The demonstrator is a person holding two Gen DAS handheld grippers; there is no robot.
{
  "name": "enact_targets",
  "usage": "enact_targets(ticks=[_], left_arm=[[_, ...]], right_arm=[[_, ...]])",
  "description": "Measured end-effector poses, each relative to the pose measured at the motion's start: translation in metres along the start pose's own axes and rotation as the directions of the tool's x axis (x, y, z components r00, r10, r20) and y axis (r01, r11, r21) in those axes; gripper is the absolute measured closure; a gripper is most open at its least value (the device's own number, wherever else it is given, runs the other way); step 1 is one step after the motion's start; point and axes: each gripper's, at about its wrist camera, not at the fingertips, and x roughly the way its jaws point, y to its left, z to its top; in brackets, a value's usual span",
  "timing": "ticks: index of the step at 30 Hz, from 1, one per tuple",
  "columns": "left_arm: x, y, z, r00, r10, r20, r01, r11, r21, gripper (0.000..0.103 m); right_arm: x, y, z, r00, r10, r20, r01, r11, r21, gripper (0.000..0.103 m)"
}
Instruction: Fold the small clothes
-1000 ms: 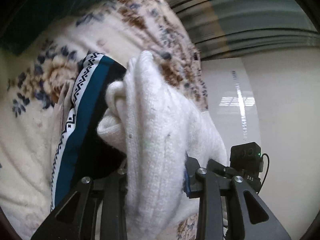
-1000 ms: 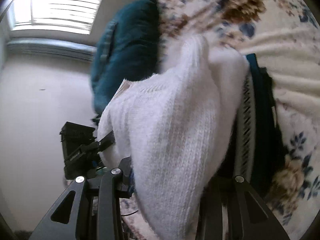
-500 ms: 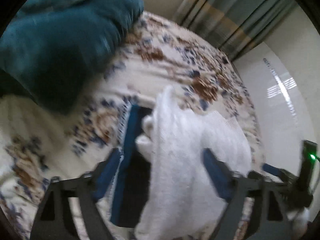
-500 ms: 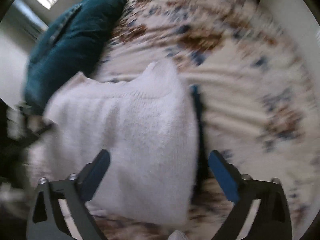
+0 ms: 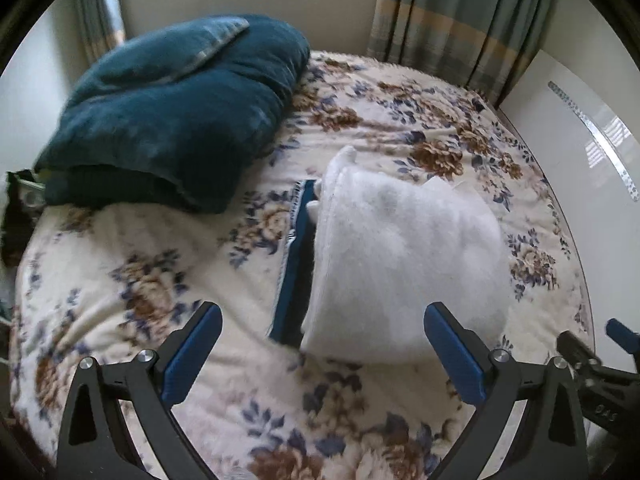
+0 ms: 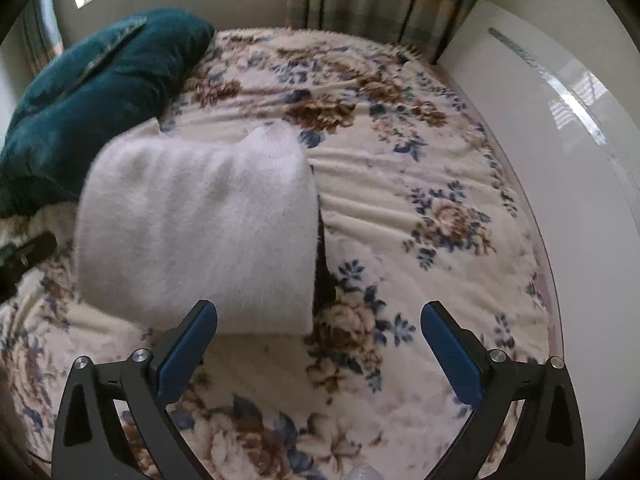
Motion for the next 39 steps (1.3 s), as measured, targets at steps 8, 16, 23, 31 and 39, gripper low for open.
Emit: enact_targets(ticks=[8, 16, 23, 31, 39], left_arm=[[-0.129, -0.029, -0.025, 0.994, 0.008, 0.108, -0.014, 0.998, 0.058, 0.0], [-0.242, -0.05, -0.049, 0.982, -0.017, 0.191, -0.002, 0.995, 0.097, 0.0], [-0.313, -0.058, -0.068, 0.967, -0.041, 0.25, 0.017, 0.995, 0.095, 0.0], [-0.362, -0.058, -0.083, 0.951, -0.029, 0.308, -0.001, 0.996, 0.095, 0.0], [-0.386, -0.057, -0.098, 0.942, -0.021, 0.334, -0.005, 0.997, 0.077, 0.0]], right_arm=[[-0.139, -0.024, -0.032, 0.99, -0.032, 0.135, 0.03, 0.999, 0.015, 0.0], [-0.276, -0.044, -0.062, 0.961, -0.049, 0.273, 0.044, 0.999, 0.025, 0.0], [-0.372, -0.056, -0.09, 0.925, -0.052, 0.376, 0.053, 0.999, 0.008, 0.0], [-0.439, -0.068, -0.116, 0.902, -0.02, 0.432, 0.014, 1.0, 0.017, 0.0], [-0.475, -0.074, -0.134, 0.888, 0.01, 0.46, -0.02, 1.0, 0.017, 0.0]])
